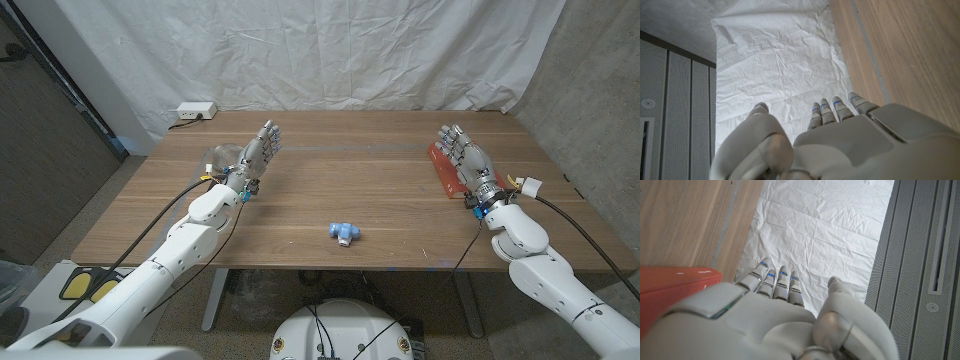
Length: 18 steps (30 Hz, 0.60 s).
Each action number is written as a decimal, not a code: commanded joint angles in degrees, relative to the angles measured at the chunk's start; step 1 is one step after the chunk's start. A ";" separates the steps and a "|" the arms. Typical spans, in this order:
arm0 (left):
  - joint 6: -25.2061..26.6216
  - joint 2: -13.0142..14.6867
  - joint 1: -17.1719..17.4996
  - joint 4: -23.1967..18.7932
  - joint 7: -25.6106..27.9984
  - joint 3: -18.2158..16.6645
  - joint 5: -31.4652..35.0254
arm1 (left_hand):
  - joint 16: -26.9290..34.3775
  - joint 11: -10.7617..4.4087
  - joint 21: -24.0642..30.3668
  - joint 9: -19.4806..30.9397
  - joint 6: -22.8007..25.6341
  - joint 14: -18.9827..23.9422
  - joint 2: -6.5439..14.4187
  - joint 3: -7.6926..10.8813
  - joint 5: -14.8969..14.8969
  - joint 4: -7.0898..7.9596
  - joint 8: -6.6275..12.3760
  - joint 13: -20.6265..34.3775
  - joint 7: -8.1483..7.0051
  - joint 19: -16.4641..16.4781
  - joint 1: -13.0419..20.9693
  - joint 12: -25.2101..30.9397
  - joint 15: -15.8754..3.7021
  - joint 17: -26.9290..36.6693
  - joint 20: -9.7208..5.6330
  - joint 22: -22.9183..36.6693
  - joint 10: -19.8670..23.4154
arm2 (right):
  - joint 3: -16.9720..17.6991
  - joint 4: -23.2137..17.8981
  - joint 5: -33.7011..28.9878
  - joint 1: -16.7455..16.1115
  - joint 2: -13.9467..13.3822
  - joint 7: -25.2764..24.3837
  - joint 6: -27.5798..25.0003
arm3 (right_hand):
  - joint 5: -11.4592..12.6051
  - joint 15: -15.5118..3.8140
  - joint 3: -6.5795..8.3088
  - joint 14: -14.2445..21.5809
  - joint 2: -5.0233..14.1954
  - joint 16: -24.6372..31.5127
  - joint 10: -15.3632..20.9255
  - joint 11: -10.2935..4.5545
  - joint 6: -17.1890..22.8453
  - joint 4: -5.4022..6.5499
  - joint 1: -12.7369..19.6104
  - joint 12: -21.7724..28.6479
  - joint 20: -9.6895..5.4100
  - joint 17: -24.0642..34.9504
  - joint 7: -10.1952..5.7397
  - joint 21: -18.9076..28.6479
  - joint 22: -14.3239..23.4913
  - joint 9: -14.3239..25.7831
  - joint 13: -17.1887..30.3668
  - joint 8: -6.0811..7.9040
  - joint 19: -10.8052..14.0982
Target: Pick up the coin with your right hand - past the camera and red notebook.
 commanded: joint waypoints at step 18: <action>0.58 1.12 1.04 -2.18 0.53 -0.62 -0.39 | 0.04 0.06 0.01 0.27 0.69 0.70 0.53 0.01 0.38 -0.40 0.01 0.21 -0.11 0.31 0.52 0.04 -0.03 0.11 -3.18 0.25 0.52 | 4.41 -3.62 -1.87 -6.74 -0.49 -2.65 2.26 | 0.07 -0.59 0.14 1.55 -0.07 0.10 1.80 -0.17 1.25 -1.17 1.50 0.55 -1.14 0.10 -0.83 -0.24 0.34 0.18 0.16 0.34 1.17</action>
